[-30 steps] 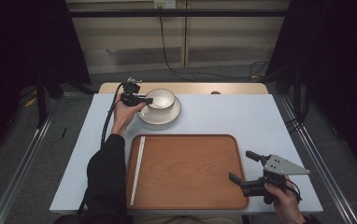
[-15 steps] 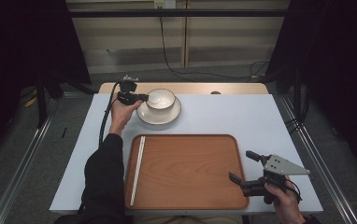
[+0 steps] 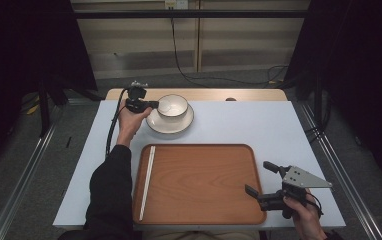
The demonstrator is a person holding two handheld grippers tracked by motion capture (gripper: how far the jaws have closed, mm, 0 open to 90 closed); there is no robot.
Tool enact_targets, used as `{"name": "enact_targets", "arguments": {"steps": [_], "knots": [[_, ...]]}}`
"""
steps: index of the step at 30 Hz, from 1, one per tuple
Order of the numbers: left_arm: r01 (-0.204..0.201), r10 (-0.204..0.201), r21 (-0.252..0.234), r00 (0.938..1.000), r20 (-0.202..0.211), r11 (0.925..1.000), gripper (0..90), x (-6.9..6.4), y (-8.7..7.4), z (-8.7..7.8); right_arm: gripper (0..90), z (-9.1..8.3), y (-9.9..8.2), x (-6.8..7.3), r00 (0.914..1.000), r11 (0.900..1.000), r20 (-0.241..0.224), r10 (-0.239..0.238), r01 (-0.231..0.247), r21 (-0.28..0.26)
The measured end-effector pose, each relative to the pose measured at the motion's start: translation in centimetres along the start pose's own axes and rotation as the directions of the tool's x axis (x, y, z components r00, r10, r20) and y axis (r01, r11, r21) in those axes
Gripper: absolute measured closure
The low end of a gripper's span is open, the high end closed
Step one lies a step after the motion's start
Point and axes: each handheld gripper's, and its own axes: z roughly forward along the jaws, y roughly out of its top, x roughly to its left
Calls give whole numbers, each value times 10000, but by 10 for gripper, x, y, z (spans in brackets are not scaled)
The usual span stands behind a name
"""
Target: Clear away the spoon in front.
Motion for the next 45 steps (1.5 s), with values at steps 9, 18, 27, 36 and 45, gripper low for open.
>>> {"name": "enact_targets", "arguments": {"steps": [9, 18, 27, 36, 45], "knots": [[270, -271, -360, 9996, -17, 9990, 845, -3, -6, -2, 20, 0, 0, 1, 9999, 10000, 146, -40, 40, -21], [93, -95, -528, 9999, -37, 9986, 845, -7, -6, -7, 20, 0, 0, 1, 9999, 10000, 148, -60, 60, -28], [-98, 86, -948, 9999, -129, 9954, 845, -16, -6, -10, 20, 0, 0, 1, 9999, 9999, 139, -86, 87, -51], [62, -61, -1515, 10000, 12, 9884, 845, -24, -9, -16, 20, 0, 1, 1, 9999, 9999, 128, -108, 109, -65], [-31, 16, -1824, 10000, -82, 9832, 845, -30, -14, -27, 20, -1, 1, 1, 9999, 9999, 65, -110, 110, -38]]}}
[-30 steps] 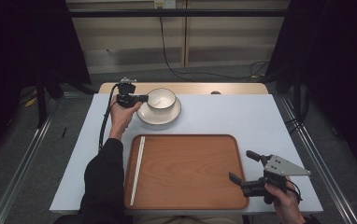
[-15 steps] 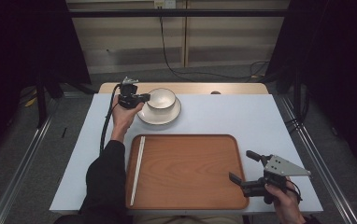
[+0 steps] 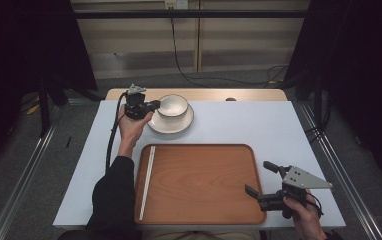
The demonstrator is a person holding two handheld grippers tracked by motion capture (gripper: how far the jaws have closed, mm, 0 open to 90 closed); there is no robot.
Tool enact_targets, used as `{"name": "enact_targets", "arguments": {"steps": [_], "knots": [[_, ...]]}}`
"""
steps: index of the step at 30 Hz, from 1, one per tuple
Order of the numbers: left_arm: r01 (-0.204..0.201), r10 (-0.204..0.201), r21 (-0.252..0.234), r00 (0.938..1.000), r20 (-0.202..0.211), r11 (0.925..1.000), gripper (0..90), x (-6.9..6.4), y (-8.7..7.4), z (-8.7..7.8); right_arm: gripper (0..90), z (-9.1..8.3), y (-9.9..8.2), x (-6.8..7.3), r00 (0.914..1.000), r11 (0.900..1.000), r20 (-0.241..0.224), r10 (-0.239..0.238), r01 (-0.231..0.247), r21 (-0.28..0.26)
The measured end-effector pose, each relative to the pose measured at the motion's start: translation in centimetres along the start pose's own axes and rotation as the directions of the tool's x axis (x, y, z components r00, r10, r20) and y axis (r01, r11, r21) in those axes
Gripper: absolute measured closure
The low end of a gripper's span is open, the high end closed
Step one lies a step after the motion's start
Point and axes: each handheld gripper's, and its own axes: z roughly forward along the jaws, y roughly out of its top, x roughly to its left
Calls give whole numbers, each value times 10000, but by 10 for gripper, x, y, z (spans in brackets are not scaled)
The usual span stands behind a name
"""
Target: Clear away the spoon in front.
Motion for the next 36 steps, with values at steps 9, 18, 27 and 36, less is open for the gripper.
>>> {"name": "enact_targets", "arguments": {"steps": [9, 18, 27, 36], "knots": [[-55, 58, -354, 10000, 75, 9994, 845, -8, -5, -12, 20, 1, 0, 0, 10000, 10000, -12, -5, 5, -40], [-221, 216, -612, 9997, -78, 9979, 845, -19, -8, -24, 20, 0, 0, 0, 10000, 10000, -35, -8, 8, -32], [-204, 210, -859, 9998, 59, 9961, 845, -28, -17, -34, 20, 0, 0, 1, 10000, 10000, -2, 32, -32, -50], [-248, 262, -1076, 9996, 120, 9939, 845, -36, -22, -47, 20, 0, 0, 0, 10000, 10000, 45, 5, -5, -33]]}}
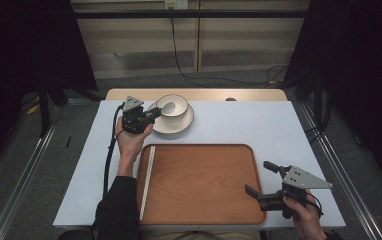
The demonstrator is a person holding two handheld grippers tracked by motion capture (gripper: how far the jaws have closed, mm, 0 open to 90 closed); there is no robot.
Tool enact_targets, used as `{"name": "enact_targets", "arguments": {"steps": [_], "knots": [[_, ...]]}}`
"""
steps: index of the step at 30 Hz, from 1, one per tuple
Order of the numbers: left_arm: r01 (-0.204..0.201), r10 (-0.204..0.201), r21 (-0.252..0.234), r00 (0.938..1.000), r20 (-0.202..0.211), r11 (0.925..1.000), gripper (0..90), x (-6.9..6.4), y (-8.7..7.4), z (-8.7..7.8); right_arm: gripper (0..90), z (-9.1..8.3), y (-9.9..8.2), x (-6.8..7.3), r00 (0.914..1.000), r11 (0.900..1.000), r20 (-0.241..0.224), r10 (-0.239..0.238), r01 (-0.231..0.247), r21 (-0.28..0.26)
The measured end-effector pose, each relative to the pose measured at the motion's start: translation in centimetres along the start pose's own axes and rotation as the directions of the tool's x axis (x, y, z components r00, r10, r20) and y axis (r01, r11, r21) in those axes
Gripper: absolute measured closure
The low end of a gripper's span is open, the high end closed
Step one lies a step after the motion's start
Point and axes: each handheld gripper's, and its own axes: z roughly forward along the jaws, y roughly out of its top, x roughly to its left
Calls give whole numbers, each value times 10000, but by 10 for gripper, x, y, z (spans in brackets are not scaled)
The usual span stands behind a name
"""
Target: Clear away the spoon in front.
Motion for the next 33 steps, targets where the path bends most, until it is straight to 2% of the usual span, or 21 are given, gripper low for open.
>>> {"name": "enact_targets", "arguments": {"steps": [3, 6, 10, 18, 33], "knots": [[255, -255, -129, 9997, -33, 9996, 845, 1, -5, -6, 20, 0, 0, 0, 10000, 10000, 43, 5, -4, -17], [141, -141, -43, 9999, -93, 9999, 845, 0, -10, -11, 20, 0, 0, 0, 10000, 10000, 35, -8, 8, -9], [227, -228, -68, 9997, -127, 9997, 845, 0, -16, -17, 20, 0, 0, 0, 10000, 10000, 31, 9, -9, -22], [-42, 41, -75, 10000, -75, 10000, 845, -14, -19, -31, 20, 0, 0, 0, 10000, 10000, 40, 18, -17, -36], [20, -19, 152, 10000, -70, 9999, 845, -25, -35, -36, 20, 0, 0, 0, 10000, 10000, 64, 7, -7, -22]]}}
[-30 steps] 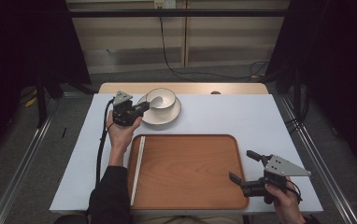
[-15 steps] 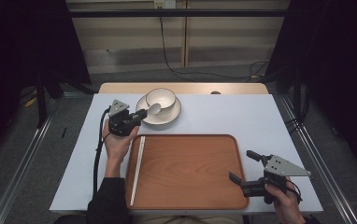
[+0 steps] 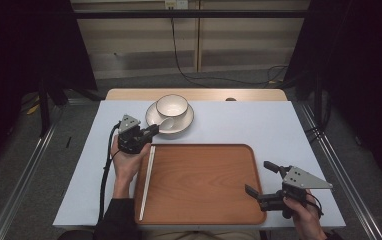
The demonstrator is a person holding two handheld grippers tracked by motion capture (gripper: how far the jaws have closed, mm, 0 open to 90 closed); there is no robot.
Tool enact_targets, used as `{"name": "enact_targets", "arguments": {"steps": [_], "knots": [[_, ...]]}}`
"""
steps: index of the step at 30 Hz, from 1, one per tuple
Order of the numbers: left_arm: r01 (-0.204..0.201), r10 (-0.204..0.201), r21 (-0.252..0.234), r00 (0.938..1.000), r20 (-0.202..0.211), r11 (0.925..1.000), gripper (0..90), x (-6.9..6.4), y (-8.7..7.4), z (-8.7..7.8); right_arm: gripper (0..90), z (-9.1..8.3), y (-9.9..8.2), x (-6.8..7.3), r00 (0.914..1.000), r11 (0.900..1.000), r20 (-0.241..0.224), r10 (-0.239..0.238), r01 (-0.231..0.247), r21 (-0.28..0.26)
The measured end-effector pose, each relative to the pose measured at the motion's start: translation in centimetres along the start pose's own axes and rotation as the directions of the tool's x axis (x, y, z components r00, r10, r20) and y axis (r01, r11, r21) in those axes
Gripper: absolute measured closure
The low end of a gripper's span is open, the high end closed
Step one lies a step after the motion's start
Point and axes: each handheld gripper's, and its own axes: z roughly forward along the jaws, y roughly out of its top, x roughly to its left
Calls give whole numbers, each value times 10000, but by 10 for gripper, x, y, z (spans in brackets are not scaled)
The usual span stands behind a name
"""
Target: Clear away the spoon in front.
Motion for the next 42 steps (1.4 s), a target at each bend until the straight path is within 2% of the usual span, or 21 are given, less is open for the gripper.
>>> {"name": "enact_targets", "arguments": {"steps": [3, 10, 17, 20, 21, 24, 28, 32, 33, 35, 39, 40, 42], "knots": [[22, -23, 55, 10000, 75, 10000, 845, -2, -4, -2, 20, 0, 0, 0, 10000, 10000, 29, -36, 36, 3], [-224, 224, 258, 9997, 0, 9994, 845, -12, -8, -5, 20, 0, 0, 0, 10000, 10000, 24, -58, 58, 11], [-76, 77, 383, 10000, -2, 9992, 845, -16, -16, -8, 20, 0, 0, 0, 10000, 10000, -14, -29, 29, 31], [-151, 149, 512, 9999, 43, 9986, 845, -21, -19, -11, 20, 1, 0, 0, 10000, 10000, -57, -46, 46, 67], [-137, 147, 630, 9998, -151, 9979, 845, -22, -19, -12, 20, 1, 0, 0, 9999, 9999, -55, -85, 85, 53], [-142, 161, 705, 9995, -269, 9974, 845, -25, -21, -12, 20, 1, 0, 0, 10000, 10000, -38, -41, 41, 66], [-108, 112, 646, 9999, -69, 9979, 845, -29, -26, -15, 20, 1, 0, 1, 10000, 10000, -51, -44, 44, 42], [-69, 100, 940, 9994, -326, 9955, 845, -31, -33, -16, 20, 1, 0, 1, 10000, 10000, -35, -54, 55, 32], [59, -44, 883, 9998, -171, 9961, 845, -31, -35, -16, 20, 0, 0, 0, 10000, 10000, -5, -93, 93, 26], [45, -19, 930, 9996, -288, 9957, 845, -32, -38, -17, 20, 0, 0, 0, 10000, 10000, 7, -37, 37, 58], [107, -81, 1045, 9996, -257, 9945, 845, -32, -43, -18, 20, 1, 0, 0, 10000, 10000, -53, -78, 79, 43], [103, -80, 1111, 9998, -207, 9938, 845, -32, -44, -18, 20, 1, 0, 0, 10000, 10000, -46, -75, 75, 49], [351, -366, 1151, 9993, 113, 9927, 845, -31, -45, -19, 20, 0, 0, 0, 10000, 10000, -35, -58, 58, 55]]}}
